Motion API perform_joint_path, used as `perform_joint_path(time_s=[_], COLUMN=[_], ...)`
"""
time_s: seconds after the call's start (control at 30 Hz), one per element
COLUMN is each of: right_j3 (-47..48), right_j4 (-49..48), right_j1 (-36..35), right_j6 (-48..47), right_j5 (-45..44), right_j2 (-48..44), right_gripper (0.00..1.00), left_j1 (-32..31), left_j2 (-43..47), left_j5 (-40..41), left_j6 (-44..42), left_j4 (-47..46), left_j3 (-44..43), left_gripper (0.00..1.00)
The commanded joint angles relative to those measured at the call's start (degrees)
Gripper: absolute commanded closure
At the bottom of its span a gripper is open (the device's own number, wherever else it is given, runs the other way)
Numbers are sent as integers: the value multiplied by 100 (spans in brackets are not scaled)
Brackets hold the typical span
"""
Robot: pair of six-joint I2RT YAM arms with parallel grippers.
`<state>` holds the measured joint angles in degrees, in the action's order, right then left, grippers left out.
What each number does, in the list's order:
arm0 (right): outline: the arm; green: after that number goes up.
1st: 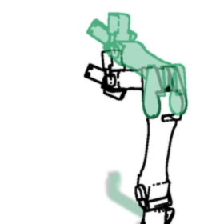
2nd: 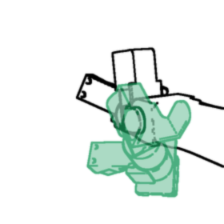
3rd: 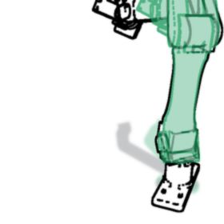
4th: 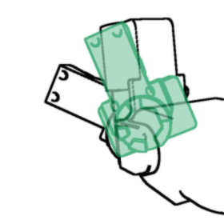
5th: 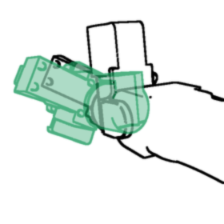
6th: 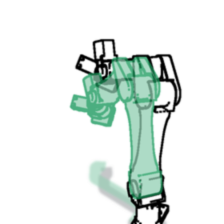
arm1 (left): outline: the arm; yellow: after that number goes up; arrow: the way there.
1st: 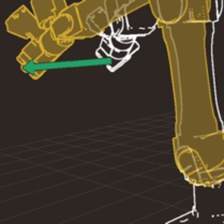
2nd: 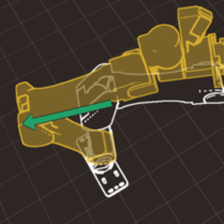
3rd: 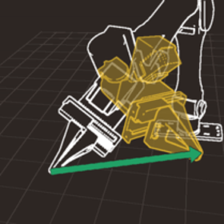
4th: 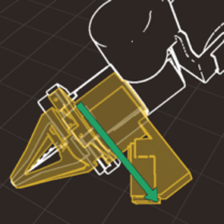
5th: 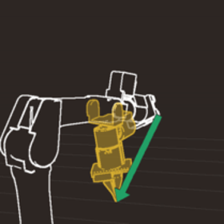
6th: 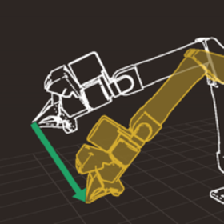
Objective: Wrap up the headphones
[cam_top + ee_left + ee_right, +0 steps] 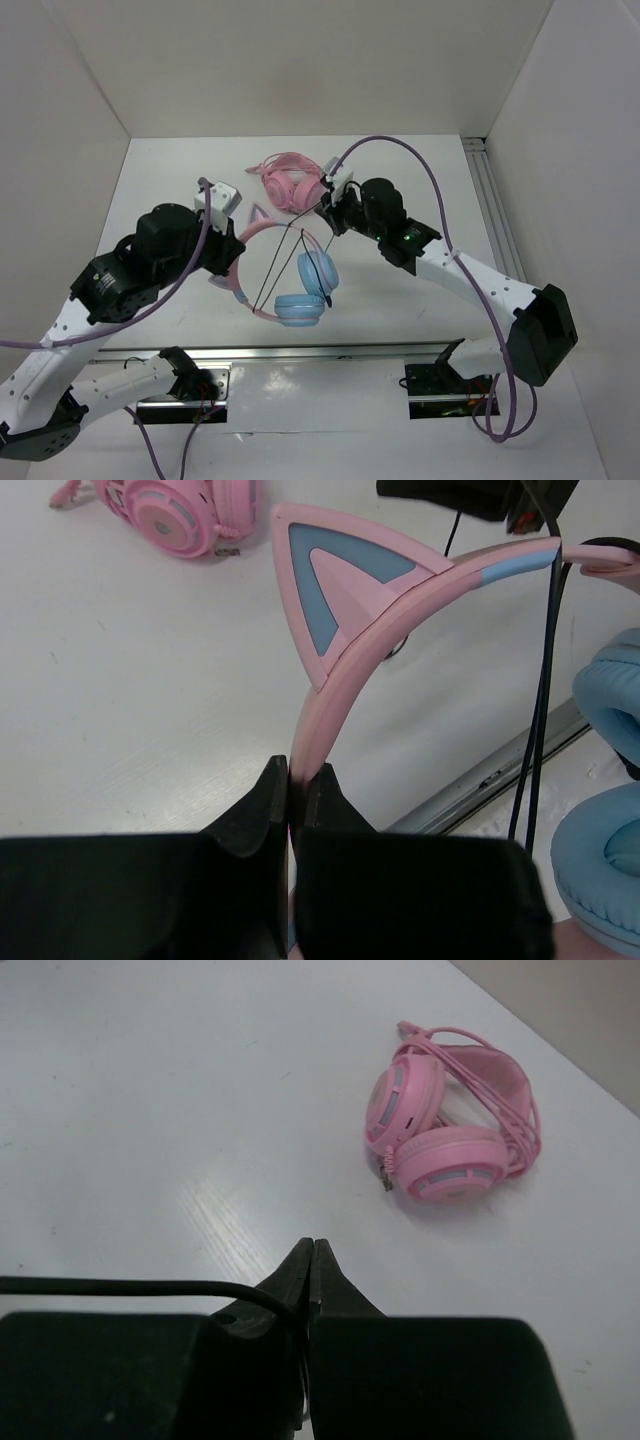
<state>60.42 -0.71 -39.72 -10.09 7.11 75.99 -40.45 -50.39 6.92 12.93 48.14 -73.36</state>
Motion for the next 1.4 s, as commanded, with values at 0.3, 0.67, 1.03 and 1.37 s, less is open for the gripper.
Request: perform_joint_path(time_s=[0.3, 0.67, 1.03, 1.37], right_j3=[-1648, -1446, -1691, -1744], right_j4=[-5038, -6248, -6204, -6204], right_j1=[105, -185, -237, -342], right_j6=[2967, 3610, 3558, 3505], right_j5=[2073, 2154, 2374, 2374], right_j2=[1347, 3053, 2922, 3273], right_gripper=[90, 89, 75, 70], left_j1=[-69, -69, -69, -69], left_j2=[38, -964, -964, -964], left_j5=[416, 1532, 2068, 2437], left_j6=[1027, 1484, 1766, 2055], left_j4=[-779, -200, -147, -33], left_j3=[-1522, -2710, -2481, -2428], left_gripper=[100, 100, 100, 100])
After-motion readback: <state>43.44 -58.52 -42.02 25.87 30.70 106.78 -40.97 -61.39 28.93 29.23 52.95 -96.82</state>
